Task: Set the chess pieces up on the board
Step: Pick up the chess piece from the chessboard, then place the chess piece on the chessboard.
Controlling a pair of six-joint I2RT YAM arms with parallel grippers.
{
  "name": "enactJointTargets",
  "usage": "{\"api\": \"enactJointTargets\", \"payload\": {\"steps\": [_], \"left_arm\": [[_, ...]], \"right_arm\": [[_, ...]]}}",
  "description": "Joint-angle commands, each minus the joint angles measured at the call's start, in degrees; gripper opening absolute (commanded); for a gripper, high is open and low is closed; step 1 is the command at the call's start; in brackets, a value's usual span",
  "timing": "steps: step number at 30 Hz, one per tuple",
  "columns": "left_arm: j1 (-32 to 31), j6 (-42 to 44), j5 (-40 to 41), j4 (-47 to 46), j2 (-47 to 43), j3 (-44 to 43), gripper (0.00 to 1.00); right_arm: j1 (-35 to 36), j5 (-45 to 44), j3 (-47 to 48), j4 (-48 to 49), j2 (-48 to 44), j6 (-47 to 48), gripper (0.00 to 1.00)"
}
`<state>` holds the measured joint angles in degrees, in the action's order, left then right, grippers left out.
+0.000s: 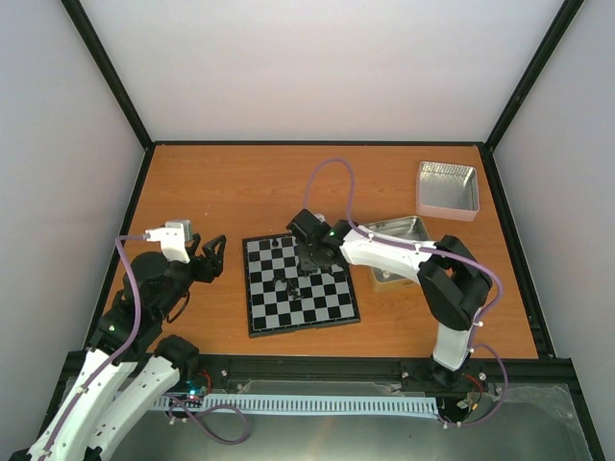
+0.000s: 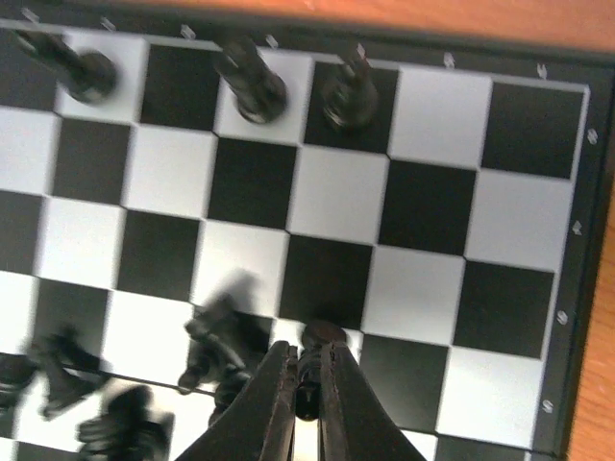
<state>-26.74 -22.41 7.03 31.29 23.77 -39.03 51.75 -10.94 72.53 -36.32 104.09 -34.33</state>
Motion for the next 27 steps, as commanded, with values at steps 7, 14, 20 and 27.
{"api": "enactJointTargets", "payload": {"steps": [7, 14, 20, 27], "left_arm": [[-0.33, -0.18, -0.16, -0.58, 0.09, -0.12, 0.69], [-0.33, -0.26, 0.24, -0.44, -0.13, -0.17, 0.69], [-0.33, -0.16, 0.01, -0.54, 0.24, -0.17, 0.69], [-0.33, -0.31, 0.57, -0.35, -0.3, -0.09, 0.69]], "right_arm": [[0.13, 4.78, 7.38, 5.13, 0.14, 1.67, 0.09], [0.55, 4.43, 11.62, 3.97, 4.71, 1.87, 0.09], [2.87, 4.62, 13.76, 7.09, 7.88, 4.08, 0.09], [5.13, 5.22, 16.27, 10.48, 13.04, 3.83, 0.09]]}}
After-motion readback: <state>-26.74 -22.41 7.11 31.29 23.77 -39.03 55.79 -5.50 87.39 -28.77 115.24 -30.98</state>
